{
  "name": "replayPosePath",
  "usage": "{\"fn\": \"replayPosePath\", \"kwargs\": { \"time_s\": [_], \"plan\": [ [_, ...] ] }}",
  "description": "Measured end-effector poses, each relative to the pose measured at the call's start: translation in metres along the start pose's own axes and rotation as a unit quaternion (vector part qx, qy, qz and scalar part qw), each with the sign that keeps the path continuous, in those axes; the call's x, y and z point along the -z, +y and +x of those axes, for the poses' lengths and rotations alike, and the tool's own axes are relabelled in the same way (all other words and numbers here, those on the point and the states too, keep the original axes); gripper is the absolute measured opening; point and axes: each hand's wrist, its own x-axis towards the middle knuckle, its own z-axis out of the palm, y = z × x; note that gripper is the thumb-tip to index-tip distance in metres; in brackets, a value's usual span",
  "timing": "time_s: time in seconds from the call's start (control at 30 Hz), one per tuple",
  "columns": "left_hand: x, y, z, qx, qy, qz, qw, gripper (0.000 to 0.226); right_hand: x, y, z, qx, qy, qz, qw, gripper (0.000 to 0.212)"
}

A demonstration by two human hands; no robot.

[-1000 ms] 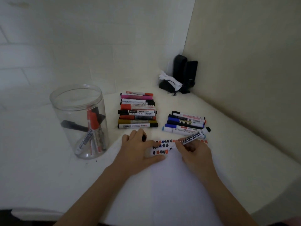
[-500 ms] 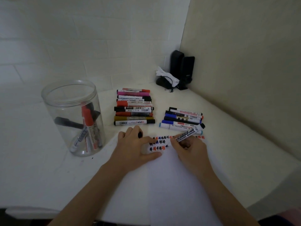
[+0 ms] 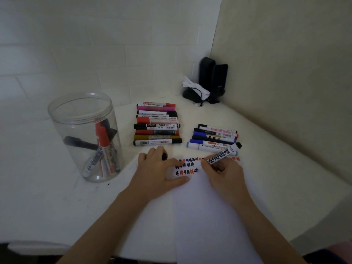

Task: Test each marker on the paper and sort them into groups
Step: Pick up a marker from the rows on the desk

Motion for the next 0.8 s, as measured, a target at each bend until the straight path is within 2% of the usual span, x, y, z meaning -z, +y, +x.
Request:
{"fn": "replayPosePath", "kwargs": {
  "time_s": [0.2,0.43,0.57,0.63,0.7,0.8],
  "plan": [
    [0.0,-0.001,0.0,-0.006,0.005,-0.002,1.0,0.061,-0.001,-0.002,-0.001,0.008,-0.009,-0.009,1.0,0.018],
    [-0.003,-0.003,0.0,-0.017,0.021,-0.001,1.0,0.061,-0.002,0.003,0.002,0.01,0.011,-0.016,1.0,0.011],
    [-0.004,-0.005,0.002,-0.034,0.018,-0.017,0.999,0.057,-0.001,0.004,0.002,-0.01,0.009,-0.024,1.0,0.019],
    [-0.006,-0.006,0.001,-0.057,0.026,-0.059,0.996,0.05,0.0,0.005,0.005,-0.041,0.025,0.017,0.999,0.024],
    [-0.006,-0.007,0.004,-0.039,0.039,-0.143,0.988,0.038,0.001,0.002,0.006,-0.077,0.046,0.096,0.991,0.024],
    [0.004,-0.008,0.005,0.008,0.026,-0.279,0.96,0.045,0.003,-0.004,0.004,-0.094,0.052,0.136,0.985,0.019]
  ]
}}
